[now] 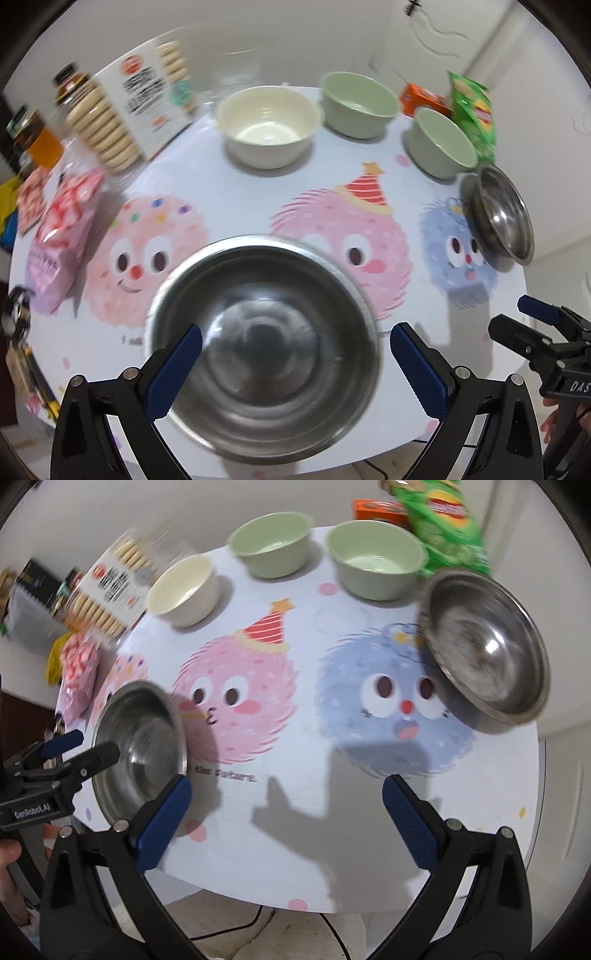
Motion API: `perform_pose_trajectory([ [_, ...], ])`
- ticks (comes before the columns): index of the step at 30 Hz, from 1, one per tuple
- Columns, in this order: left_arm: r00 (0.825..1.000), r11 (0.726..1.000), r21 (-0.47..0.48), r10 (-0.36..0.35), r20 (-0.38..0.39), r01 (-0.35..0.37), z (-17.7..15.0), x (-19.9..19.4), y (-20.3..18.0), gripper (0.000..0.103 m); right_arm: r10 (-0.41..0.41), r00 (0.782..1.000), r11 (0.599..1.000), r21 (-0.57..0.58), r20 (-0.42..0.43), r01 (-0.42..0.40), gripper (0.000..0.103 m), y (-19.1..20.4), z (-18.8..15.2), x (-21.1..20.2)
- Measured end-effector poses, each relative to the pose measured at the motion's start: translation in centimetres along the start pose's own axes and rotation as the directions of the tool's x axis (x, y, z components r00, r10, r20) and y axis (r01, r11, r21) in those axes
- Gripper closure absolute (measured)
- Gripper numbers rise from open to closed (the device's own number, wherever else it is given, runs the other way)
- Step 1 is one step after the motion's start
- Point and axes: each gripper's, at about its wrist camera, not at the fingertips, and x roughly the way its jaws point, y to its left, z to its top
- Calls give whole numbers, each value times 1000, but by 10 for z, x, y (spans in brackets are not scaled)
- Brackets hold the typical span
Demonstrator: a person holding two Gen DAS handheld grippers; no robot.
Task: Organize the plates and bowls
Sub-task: 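Move both tools to the steel bowl with debris beside the chips bag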
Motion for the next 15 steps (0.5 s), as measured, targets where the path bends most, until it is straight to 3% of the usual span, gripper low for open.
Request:
perform_pose_trajectory([
  [8,999,996,87,-25,-27,27,14,12,-57,0,-21,999,995,100,40,17,0,-51,-1,-21],
  [15,999,994,100,-40,-36,44,29,21,-106,0,-34,998,995,100,61,28,0,-93,3,-35],
])
